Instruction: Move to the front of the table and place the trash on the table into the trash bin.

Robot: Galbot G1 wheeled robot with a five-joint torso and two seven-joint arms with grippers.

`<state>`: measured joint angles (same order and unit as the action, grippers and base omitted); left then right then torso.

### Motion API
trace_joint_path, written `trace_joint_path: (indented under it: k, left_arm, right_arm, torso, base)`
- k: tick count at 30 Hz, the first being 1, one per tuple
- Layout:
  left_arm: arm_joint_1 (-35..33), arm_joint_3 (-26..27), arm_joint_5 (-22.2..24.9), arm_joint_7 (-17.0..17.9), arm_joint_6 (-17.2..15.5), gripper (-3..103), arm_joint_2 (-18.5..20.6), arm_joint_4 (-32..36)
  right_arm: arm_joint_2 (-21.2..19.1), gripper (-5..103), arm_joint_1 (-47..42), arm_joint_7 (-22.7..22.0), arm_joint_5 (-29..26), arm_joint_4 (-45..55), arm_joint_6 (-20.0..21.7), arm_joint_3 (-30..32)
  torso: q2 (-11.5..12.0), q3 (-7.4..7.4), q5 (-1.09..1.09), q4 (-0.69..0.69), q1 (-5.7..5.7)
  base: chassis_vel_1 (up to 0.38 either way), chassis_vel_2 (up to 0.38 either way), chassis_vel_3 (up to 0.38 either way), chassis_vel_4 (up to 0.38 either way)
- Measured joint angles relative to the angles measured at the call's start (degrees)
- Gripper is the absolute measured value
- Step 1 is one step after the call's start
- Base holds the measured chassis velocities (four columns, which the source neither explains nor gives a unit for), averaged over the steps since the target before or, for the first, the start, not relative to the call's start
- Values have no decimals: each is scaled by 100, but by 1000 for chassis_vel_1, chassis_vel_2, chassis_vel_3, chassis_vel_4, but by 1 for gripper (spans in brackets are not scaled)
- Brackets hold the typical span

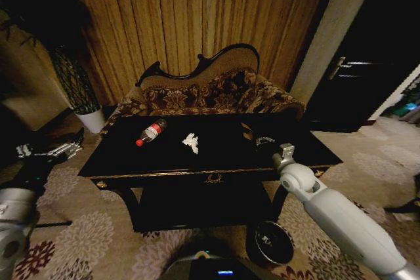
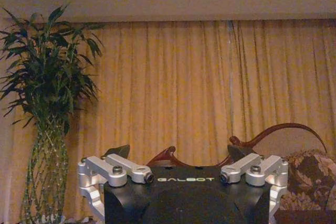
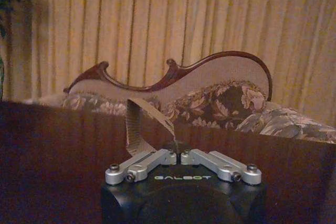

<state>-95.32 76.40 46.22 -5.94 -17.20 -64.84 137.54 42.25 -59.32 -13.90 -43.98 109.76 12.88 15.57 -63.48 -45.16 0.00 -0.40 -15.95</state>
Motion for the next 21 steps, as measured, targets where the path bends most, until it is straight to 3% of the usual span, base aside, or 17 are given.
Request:
trace_joint_path:
  k: [10, 21]
  left_arm:
    - [186, -183, -8, 6, -6, 100, -17, -108]
    - [163, -25, 253, 4, 67, 100, 67, -413]
  right_arm:
    - [-101, 0, -507, -423, -381, 222, -234, 779]
    - [-62, 0, -1068, -481, -257, 216, -349, 1757]
  torso:
    - [0, 0, 0, -1, 0]
    - [0, 0, 0, 0, 0]
  base:
    - [0, 0, 0, 0]
    - [0, 0, 0, 0]
